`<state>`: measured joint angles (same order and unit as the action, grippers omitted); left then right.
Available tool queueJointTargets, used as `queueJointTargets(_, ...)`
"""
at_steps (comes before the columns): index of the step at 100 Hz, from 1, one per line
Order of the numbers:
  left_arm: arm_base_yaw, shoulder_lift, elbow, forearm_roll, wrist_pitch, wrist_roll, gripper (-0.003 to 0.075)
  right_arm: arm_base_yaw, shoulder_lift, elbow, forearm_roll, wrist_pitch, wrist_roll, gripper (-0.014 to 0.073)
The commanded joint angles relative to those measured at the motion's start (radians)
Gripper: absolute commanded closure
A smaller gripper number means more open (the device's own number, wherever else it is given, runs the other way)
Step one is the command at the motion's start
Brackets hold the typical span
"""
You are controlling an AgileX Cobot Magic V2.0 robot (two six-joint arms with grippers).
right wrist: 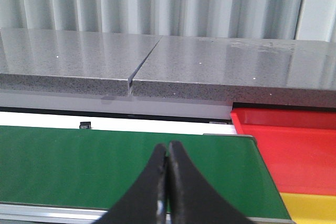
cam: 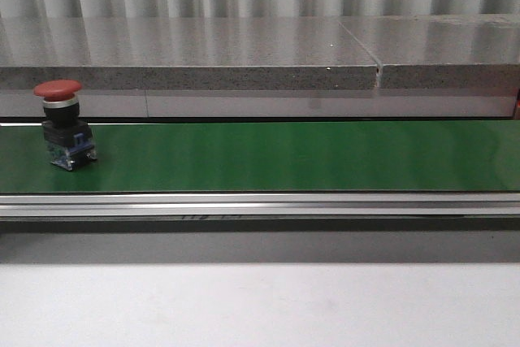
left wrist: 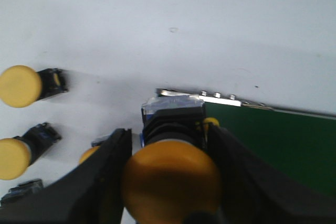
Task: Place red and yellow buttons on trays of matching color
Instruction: 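Grasp a yellow push button from the table with the left gripper, then set the yellow button on the green belt and open the left gripper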
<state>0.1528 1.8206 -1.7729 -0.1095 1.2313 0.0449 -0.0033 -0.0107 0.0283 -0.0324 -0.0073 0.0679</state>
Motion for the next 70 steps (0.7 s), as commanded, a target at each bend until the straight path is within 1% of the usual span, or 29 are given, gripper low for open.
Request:
queueJointTargets(1, -0.040, -0.087, 0.020, -0.013, -0.019, 0.003, 0.0493, -0.004, -0.015, -0.006, -0.011, -0.083, -0.005, 0.0661)
queueJointTargets(24, -0.096, -0.153, 0.207, 0.003, -0.056, 0.003, 0.0493, -0.004, -0.015, -0.006, -0.011, -0.083, -0.005, 0.0661)
queueJointTargets(44, -0.108, -0.163, 0.354, 0.012, -0.122, 0.003, 0.0493, -0.004, -0.015, -0.006, -0.011, -0.083, -0.005, 0.0661)
queueJointTargets(64, -0.108, -0.163, 0.414, 0.014, -0.169, 0.003, 0.0492, -0.004, -0.015, -0.006, -0.011, -0.083, -0.005, 0.0661)
queueJointTargets(70, -0.108, -0.163, 0.416, 0.014, -0.176, 0.003, 0.0470, -0.004, -0.015, -0.006, -0.011, -0.083, -0.005, 0.0661)
